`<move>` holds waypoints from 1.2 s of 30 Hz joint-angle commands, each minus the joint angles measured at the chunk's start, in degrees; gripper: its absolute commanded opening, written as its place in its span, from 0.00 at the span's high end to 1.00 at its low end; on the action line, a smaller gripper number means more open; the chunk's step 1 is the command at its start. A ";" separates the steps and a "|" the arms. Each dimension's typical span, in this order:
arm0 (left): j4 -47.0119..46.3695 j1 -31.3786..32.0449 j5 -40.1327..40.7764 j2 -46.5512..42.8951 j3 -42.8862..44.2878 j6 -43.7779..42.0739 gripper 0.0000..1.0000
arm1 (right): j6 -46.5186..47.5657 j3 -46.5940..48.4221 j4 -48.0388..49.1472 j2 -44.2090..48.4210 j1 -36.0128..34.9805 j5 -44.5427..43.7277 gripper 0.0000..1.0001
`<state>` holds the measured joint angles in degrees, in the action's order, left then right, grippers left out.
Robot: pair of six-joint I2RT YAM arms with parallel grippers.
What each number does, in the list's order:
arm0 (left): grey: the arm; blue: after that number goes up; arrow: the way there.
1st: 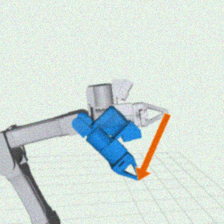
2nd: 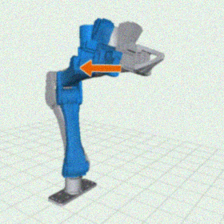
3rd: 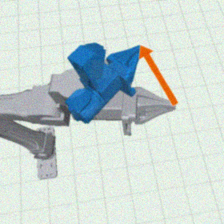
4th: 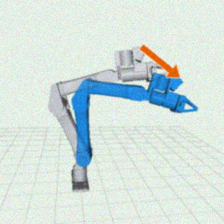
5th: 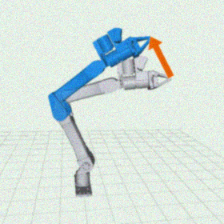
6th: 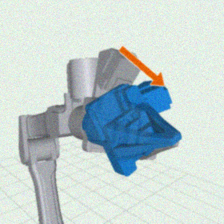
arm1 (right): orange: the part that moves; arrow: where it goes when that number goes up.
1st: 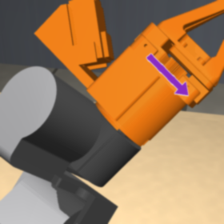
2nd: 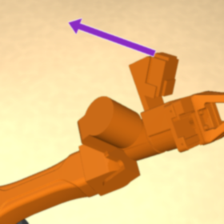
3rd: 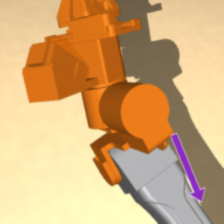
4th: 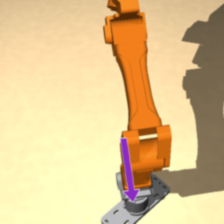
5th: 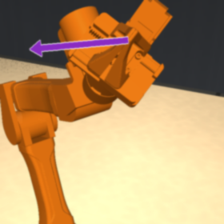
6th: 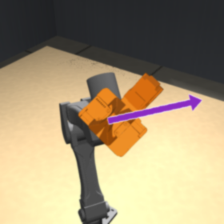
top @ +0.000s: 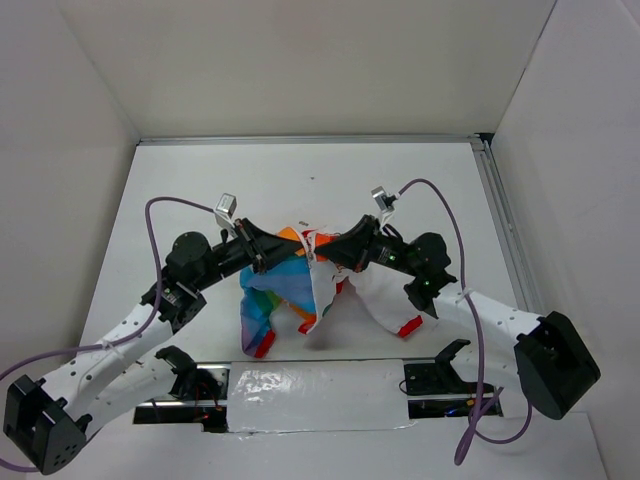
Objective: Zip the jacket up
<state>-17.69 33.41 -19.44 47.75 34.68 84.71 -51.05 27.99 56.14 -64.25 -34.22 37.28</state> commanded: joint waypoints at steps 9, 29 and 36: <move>-6.39 -0.19 -1.65 1.03 1.80 0.37 1.00 | -1.78 2.34 4.06 0.26 0.20 -0.01 1.00; -6.04 -0.27 -2.62 0.33 1.36 -1.03 1.00 | -5.03 2.07 7.84 0.09 1.26 1.13 1.00; -6.30 -0.27 -3.50 1.12 1.62 -1.65 1.00 | -5.55 1.89 8.37 0.70 1.61 1.48 1.00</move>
<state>-19.75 33.41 -21.37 48.69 34.68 84.16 -56.21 27.99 59.22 -64.53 -33.15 38.17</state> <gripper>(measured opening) 0.108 0.013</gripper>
